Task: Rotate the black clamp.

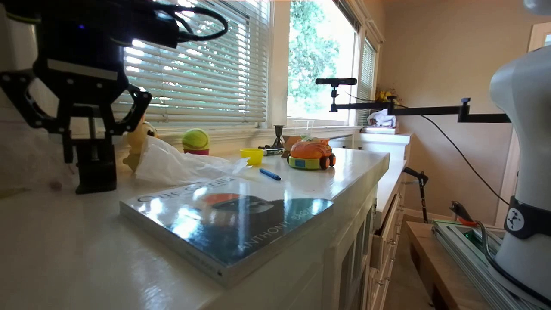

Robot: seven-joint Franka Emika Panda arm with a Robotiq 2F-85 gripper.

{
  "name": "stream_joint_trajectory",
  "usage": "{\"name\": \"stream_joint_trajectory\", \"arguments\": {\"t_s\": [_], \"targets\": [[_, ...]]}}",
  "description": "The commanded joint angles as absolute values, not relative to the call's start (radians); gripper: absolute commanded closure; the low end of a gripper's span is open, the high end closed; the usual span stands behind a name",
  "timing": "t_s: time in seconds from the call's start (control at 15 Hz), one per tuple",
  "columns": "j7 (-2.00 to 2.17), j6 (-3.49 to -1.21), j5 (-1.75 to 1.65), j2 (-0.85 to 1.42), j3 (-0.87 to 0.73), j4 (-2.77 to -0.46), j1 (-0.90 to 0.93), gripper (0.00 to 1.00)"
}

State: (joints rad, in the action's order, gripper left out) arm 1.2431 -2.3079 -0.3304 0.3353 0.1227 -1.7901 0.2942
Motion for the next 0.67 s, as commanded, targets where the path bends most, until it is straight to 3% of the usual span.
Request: {"name": "stream_joint_trajectory", "arguments": {"t_s": [0.0, 0.27, 0.6], "targets": [[1.250, -2.321, -0.297, 0.365, 0.113, -1.767, 0.312, 0.28], [1.234, -2.311, -0.300, 0.378, 0.114, -1.753, 0.322, 0.01], [1.052, -2.183, -0.243, 0.371, 0.159, -1.709, 0.323, 0.00]]}}
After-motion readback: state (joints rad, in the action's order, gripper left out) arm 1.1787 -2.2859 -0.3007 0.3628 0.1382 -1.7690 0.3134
